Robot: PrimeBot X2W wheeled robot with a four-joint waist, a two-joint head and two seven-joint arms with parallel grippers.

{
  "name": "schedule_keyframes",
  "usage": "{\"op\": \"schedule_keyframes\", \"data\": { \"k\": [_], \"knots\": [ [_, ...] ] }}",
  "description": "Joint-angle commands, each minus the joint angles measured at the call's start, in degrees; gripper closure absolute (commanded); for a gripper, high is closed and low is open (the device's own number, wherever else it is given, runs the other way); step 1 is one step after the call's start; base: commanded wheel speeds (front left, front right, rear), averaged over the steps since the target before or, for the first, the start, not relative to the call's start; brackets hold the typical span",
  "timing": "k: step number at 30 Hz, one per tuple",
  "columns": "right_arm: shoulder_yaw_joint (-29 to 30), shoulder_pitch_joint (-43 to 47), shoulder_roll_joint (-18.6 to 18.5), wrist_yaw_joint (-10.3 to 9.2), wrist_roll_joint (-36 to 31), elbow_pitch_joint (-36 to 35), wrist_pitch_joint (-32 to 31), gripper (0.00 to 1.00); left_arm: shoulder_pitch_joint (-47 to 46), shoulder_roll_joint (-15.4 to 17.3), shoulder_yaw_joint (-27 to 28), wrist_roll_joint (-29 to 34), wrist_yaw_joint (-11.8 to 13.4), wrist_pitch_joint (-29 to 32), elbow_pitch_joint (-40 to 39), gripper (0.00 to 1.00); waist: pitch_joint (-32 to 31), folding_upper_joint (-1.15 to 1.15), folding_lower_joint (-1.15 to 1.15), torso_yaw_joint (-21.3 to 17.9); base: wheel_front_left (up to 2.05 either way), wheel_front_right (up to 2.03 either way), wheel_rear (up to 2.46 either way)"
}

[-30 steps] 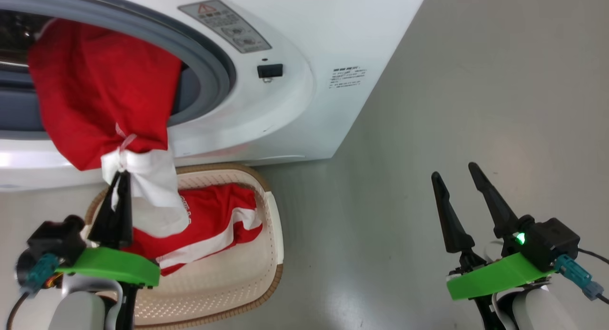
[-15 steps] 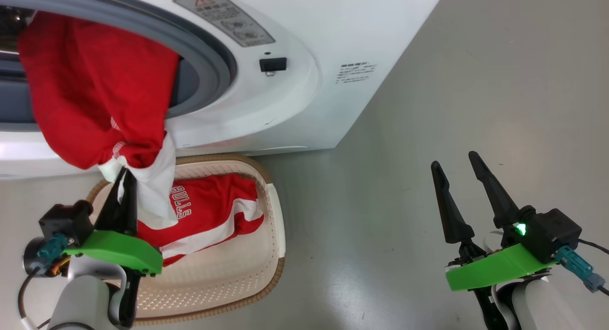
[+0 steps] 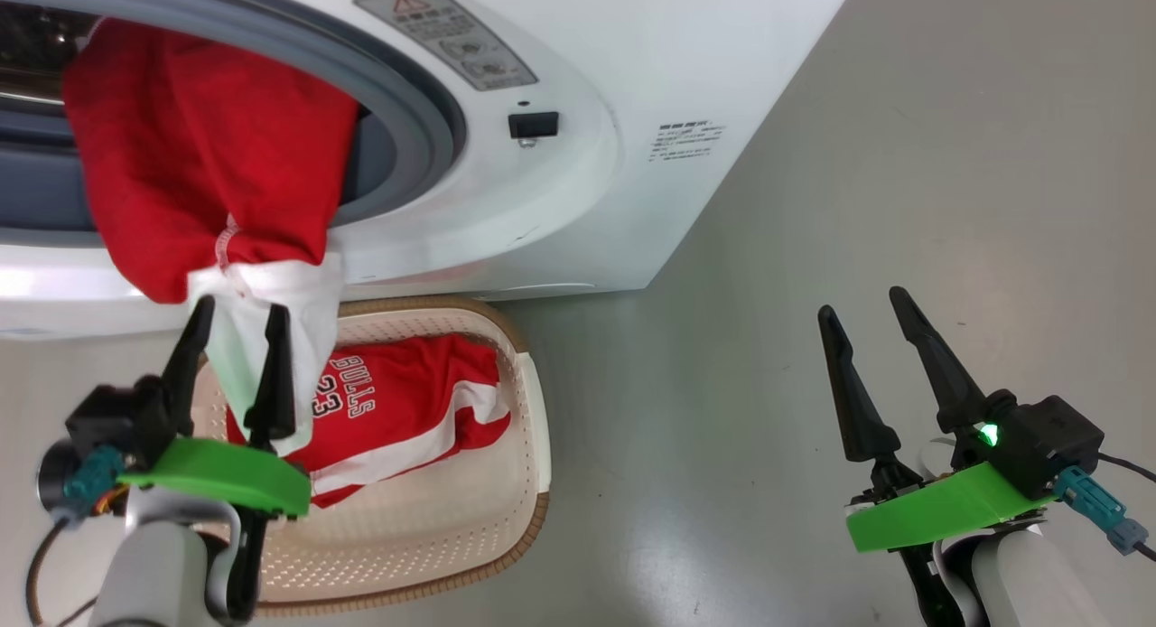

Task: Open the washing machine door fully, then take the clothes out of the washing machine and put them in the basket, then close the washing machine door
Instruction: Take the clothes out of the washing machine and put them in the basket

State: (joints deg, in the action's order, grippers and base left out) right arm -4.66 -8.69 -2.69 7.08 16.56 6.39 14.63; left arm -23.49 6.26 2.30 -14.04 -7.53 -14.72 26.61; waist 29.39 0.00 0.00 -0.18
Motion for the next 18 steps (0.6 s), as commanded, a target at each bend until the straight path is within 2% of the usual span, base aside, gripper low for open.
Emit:
{"op": "schedule_keyframes", "data": {
  "k": [1, 18],
  "knots": [
    [-1.6, 0.0, -0.2, 0.41, -0.6, -1.1, 0.4, 0.0, 1.9, 1.3, 2.0, 0.6, 0.0, -0.3, -1.8, 0.0, -0.1, 0.0, 0.0, 0.1, 0.0, 0.0, 0.0],
    [-1.0, 0.8, -0.2, 0.41, -1.0, -0.7, 0.4, 0.0, 12.6, -0.8, 3.5, 0.7, 0.0, -0.3, -15.5, 0.0, -1.8, 0.0, 0.0, 1.2, 0.0, 0.0, 0.0]
  ]
}}
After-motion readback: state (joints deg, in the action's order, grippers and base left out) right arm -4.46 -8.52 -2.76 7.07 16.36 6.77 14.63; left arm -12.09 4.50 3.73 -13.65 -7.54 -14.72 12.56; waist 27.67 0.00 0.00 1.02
